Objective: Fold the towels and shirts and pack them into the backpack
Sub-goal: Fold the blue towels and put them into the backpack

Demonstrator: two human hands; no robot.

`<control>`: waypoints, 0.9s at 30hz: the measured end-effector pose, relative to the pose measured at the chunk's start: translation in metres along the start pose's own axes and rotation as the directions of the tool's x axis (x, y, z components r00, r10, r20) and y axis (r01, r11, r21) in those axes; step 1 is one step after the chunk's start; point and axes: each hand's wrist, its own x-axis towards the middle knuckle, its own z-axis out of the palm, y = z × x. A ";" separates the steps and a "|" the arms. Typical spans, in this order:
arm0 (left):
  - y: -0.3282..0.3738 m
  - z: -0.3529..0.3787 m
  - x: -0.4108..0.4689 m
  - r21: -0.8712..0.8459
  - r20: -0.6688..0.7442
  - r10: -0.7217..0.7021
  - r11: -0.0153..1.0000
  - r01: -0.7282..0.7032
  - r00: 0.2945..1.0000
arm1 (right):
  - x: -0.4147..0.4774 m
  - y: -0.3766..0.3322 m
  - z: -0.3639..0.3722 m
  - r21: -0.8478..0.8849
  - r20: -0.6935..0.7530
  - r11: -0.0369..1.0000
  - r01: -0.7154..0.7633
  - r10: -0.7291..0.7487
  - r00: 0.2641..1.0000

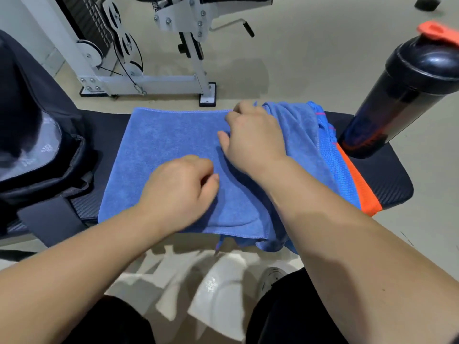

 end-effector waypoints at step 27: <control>-0.089 0.005 -0.022 0.354 0.347 -0.302 0.919 0.174 0.888 | -0.050 -0.017 0.039 -0.042 0.443 0.997 0.059 -0.034 0.896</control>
